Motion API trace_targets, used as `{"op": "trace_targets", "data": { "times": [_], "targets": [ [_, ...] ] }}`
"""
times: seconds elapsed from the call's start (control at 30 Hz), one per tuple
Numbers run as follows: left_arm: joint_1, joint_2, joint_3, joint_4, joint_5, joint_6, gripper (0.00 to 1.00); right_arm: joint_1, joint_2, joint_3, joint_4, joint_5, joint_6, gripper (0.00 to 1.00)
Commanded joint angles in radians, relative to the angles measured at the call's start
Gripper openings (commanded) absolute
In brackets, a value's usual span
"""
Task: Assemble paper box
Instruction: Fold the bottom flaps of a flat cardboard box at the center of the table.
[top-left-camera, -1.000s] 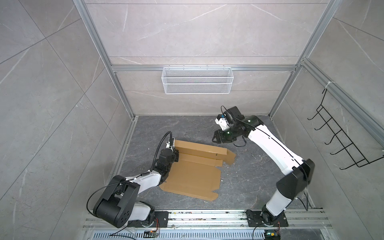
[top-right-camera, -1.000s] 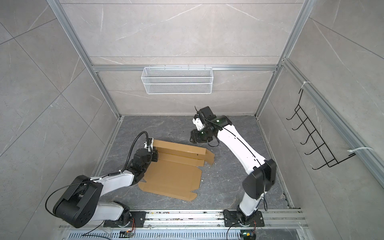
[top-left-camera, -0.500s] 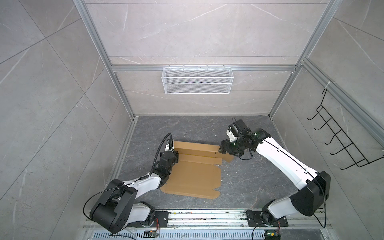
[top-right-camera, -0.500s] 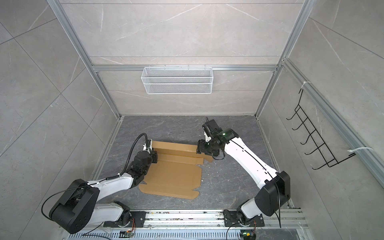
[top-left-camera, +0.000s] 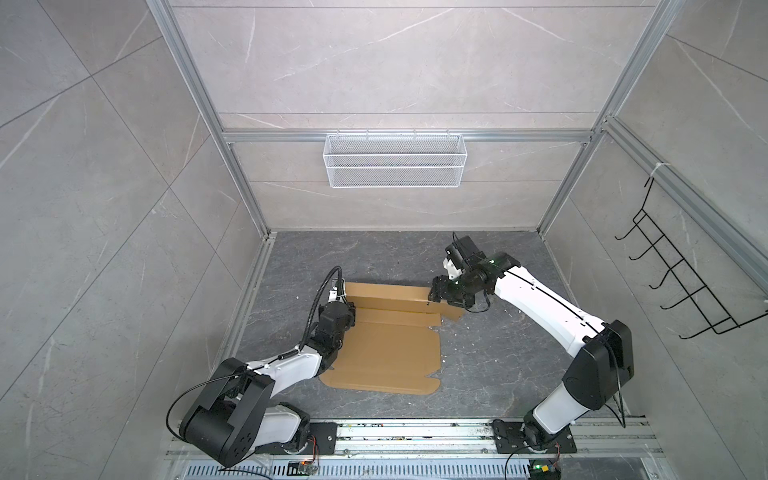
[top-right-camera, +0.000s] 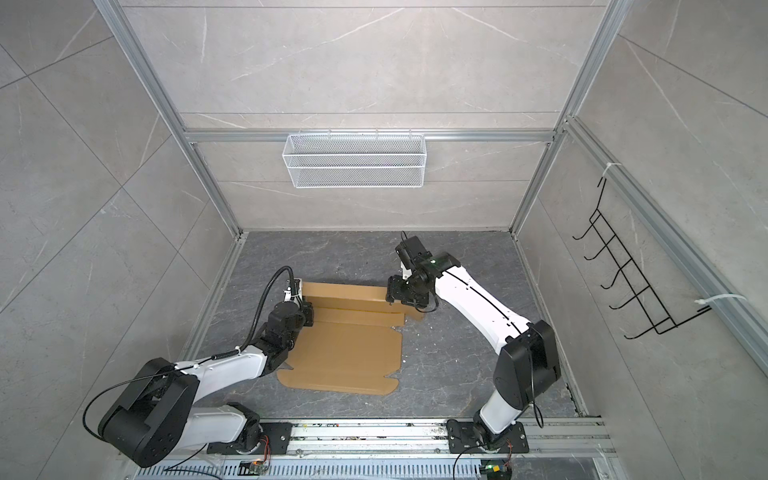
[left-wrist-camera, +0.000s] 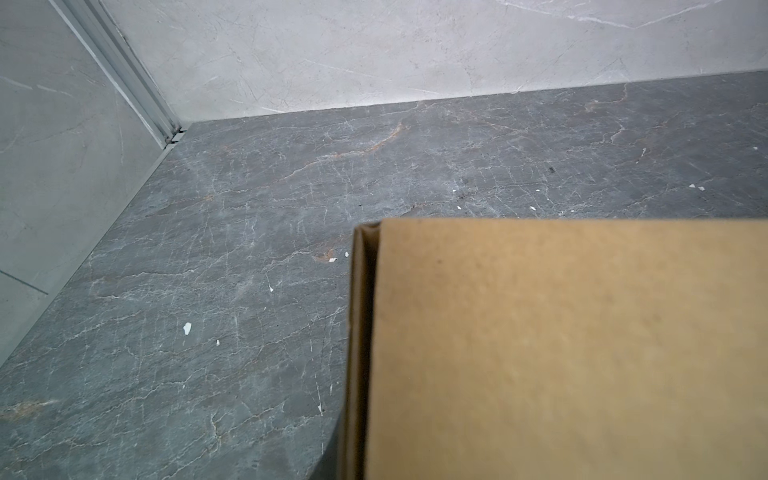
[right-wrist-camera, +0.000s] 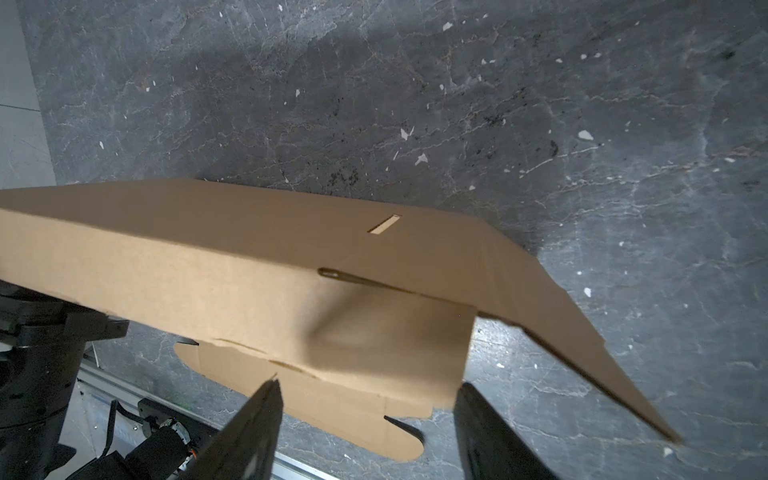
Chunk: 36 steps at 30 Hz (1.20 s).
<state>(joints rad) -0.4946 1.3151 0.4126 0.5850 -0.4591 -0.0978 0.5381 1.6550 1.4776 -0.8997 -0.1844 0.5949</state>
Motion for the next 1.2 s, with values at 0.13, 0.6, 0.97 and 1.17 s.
{"op": "trace_targets", "data": {
  "times": [0.13, 0.6, 0.97, 1.17],
  "targets": [
    [-0.007, 0.003, -0.002, 0.027, 0.008, 0.009, 0.05, 0.011, 0.032, 0.005, 0.08, -0.093, -0.006, 0.66],
    [-0.008, 0.007, -0.01, 0.029, 0.008, 0.004, 0.05, 0.009, 0.119, 0.172, -0.01, -0.107, -0.114, 0.69],
    [-0.008, -0.002, -0.02, 0.024, 0.008, -0.005, 0.05, 0.014, 0.179, 0.157, 0.052, -0.167, -0.093, 0.61],
    [-0.009, -0.007, -0.024, 0.022, 0.006, -0.007, 0.05, 0.015, 0.181, 0.139, 0.081, -0.158, -0.072, 0.57]
  ]
}}
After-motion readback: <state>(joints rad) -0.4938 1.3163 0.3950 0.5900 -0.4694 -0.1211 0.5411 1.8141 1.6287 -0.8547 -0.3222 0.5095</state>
